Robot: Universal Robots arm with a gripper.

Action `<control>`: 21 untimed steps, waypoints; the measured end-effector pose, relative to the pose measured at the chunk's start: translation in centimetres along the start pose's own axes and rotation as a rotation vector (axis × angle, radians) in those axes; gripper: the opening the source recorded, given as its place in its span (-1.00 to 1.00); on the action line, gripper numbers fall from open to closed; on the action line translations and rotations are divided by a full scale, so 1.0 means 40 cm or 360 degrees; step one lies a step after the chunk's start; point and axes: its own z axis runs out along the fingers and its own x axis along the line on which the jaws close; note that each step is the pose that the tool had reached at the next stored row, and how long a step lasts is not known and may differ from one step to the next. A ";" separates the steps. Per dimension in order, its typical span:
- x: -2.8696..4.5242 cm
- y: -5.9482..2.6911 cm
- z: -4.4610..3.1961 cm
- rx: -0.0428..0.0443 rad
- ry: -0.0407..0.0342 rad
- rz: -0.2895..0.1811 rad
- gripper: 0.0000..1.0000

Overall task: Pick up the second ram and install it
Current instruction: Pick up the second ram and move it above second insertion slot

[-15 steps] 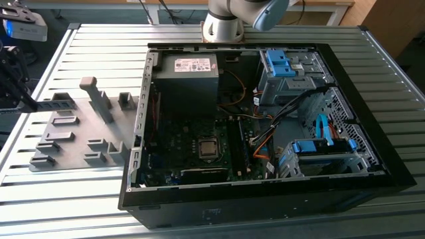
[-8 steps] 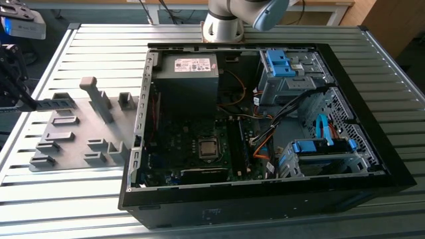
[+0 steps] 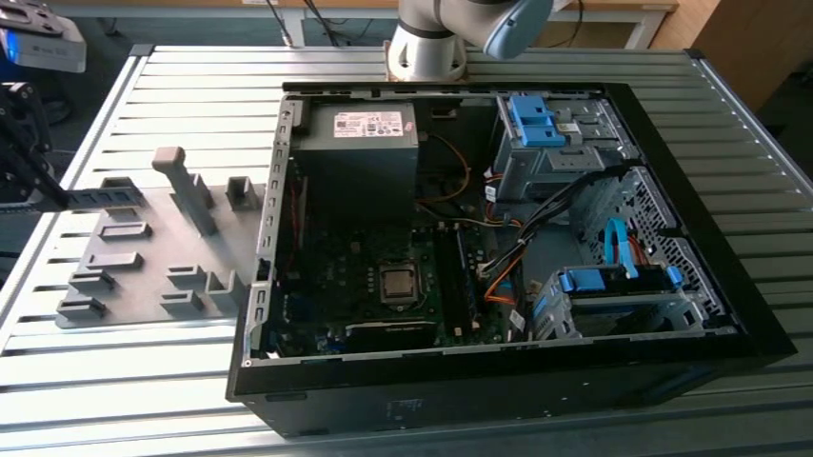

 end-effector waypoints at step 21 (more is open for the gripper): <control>0.000 0.000 -0.017 0.0000 0.0000 0.0000 -0.72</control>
